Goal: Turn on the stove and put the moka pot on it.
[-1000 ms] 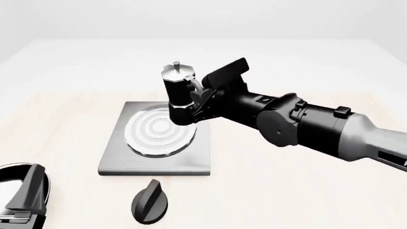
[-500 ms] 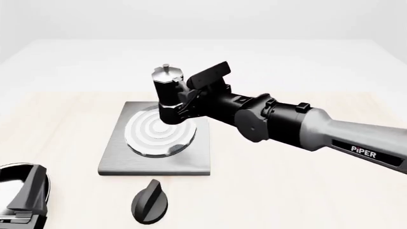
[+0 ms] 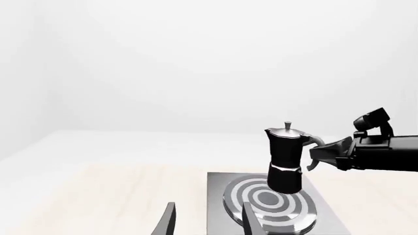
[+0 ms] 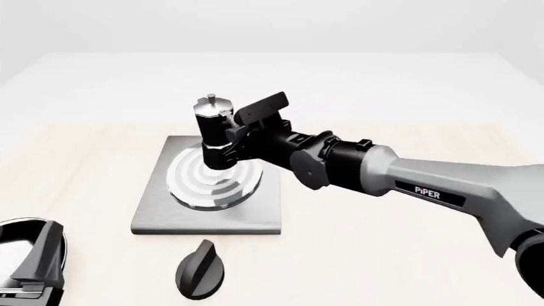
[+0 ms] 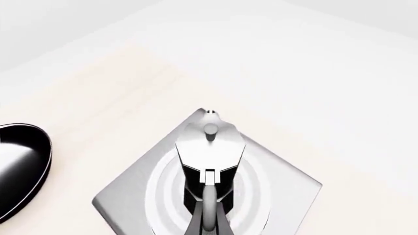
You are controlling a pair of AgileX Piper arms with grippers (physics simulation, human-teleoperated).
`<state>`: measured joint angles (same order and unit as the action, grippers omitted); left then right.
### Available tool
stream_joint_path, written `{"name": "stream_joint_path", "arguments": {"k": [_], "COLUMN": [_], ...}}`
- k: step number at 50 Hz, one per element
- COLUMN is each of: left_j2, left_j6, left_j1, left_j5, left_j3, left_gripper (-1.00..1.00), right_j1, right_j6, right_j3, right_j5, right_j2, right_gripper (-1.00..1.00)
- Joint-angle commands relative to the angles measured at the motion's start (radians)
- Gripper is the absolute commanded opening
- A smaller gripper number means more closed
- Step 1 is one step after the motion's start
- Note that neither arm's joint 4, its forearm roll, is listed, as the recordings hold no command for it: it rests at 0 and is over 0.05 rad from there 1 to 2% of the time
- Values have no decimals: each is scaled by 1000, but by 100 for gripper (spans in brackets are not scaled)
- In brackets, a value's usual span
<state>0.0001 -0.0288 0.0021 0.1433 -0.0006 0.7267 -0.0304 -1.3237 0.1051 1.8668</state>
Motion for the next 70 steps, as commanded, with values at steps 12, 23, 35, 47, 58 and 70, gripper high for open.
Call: {"name": "stream_joint_path", "arguments": {"k": [12, 23, 35, 47, 58, 70], "left_j2": [0, 0, 0, 0, 0, 0], "left_j6": [0, -1, 0, 1, 3, 3], "left_j1": [4, 8, 8, 8, 7, 4], "left_j5": [-13, -17, -18, -16, -12, 1], "left_j3": [0, 0, 0, 0, 0, 0], "left_gripper": [100, 100, 100, 100, 100, 100], "right_j1": [8, 11, 17, 22, 32, 40], "right_j6": [-22, -34, -46, -55, -31, 3], "right_j3": [-84, -89, -64, -33, 13, 120], "right_j5": [29, 48, 73, 90, 55, 9], "right_j2": [117, 157, 187, 192, 107, -71], "right_gripper": [-100, -100, -100, -100, 100, 100]}}
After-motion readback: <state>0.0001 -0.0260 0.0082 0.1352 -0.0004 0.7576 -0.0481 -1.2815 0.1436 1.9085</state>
